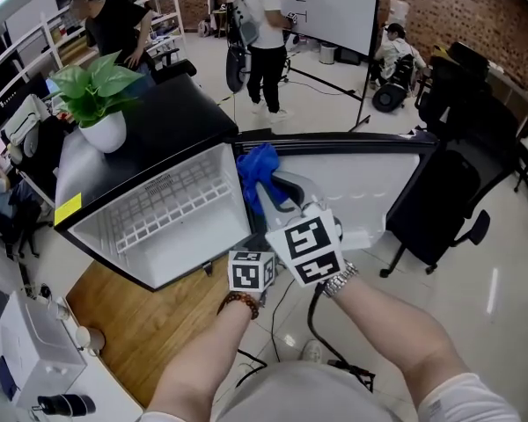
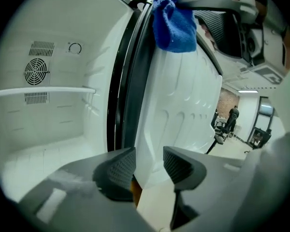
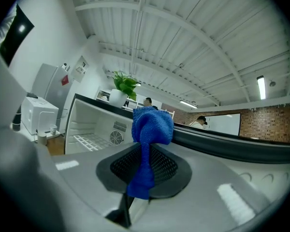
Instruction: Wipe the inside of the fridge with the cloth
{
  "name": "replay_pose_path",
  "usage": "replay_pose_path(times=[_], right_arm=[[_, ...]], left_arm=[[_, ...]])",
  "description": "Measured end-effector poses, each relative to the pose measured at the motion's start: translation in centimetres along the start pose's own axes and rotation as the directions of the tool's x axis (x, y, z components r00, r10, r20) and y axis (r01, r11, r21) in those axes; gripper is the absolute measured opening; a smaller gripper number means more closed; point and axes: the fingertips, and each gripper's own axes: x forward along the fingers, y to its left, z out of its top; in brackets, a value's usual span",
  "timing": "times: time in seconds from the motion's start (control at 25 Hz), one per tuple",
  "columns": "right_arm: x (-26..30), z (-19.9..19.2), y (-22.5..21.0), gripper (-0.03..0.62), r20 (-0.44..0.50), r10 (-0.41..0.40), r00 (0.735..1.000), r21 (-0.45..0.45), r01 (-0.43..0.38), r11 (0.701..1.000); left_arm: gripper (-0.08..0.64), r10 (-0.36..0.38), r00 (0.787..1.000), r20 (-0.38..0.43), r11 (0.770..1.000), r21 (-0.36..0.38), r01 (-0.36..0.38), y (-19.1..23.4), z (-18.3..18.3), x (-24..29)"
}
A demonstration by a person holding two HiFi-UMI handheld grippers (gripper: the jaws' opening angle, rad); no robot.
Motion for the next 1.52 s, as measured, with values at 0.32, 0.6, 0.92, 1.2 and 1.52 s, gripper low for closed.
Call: replay_pose_path(times=[0.32, 0.6, 0.92, 1.2, 1.52], right_arm=[[0.4, 0.0, -0.1, 0.052, -0.017, -0.039, 0.999, -0.01, 0.039, 0.999], [-0.1, -0.5, -1.0, 0.052, -0.02, -0.059, 0.998, 0.004, 0.059, 0.998], [-0.8, -1.2, -2.3, 0.051, -0.03, -0.088, 0.996, 0.008, 0.088, 0.996], [-1.8, -2.7, -4.9, 0.051, -0.066, -0.151, 0.986, 0.033, 0.153, 0.988], [-3.1, -3.7, -7.2, 0.05, -0.085, -0.204, 0.975, 0.036, 0.207, 0.978]], left_arm=[[0.134, 0.049, 0.998, -0.039, 0.999, -0.006, -0.049, 0.4, -1.0, 0.9], [0.083, 0.042, 0.998, -0.044, 0.999, 0.012, -0.041, -0.1, -1.1, 1.1], [0.08, 0.043, 0.998, -0.035, 0.999, 0.015, -0.043, 0.0, -0.8, 1.0], [0.08, 0.042, 0.999, -0.033, 0.999, 0.021, -0.042, 0.0, -0.8, 1.1], [0.078, 0.044, 0.998, -0.036, 0.999, 0.026, -0.044, 0.0, -0.8, 1.0]])
